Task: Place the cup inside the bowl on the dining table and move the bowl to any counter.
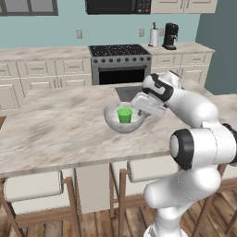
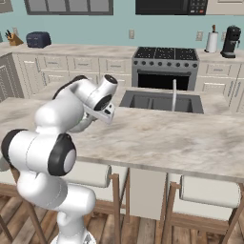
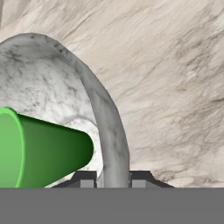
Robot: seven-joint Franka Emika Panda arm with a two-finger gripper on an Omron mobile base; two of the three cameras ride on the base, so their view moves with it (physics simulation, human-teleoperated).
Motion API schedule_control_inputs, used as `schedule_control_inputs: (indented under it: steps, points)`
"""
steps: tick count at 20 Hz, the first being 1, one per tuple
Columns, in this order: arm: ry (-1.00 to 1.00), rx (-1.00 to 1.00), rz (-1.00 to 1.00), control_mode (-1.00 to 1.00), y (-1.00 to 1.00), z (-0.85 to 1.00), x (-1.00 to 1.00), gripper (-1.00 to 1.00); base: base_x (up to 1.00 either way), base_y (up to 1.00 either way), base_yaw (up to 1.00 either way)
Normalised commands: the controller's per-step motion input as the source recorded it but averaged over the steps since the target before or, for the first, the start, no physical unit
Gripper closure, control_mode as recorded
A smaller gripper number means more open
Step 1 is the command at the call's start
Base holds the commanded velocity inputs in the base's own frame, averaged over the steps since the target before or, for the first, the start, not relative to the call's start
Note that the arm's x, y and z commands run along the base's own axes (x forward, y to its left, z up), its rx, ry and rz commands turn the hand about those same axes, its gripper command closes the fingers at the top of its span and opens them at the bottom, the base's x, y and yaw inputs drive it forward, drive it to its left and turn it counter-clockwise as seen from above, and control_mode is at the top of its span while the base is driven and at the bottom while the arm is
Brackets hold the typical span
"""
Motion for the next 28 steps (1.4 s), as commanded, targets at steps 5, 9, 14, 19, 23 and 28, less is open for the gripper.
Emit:
schedule_control_inputs:
  steps: [5,9,14,19,23,28]
  points:
    - [0.00,0.00,0.00,-1.00,0.00,0.40,-0.18,1.00,0.00,0.00,0.00]
    - [0.00,0.00,0.00,-1.00,0.00,0.40,-0.30,1.00,0.00,0.00,0.00]
    - [0.00,0.01,0.00,-1.00,0.00,0.35,-0.40,1.00,0.00,0.00,0.00]
    - [0.00,0.01,0.00,-1.00,0.00,0.31,-0.44,1.00,0.00,0.00,0.00]
    - [0.00,0.01,0.00,-1.00,0.00,0.31,-0.40,1.00,0.00,0.00,0.00]
    - [0.00,0.00,0.00,-1.00,0.00,0.35,-0.30,1.00,0.00,0.00,0.00]
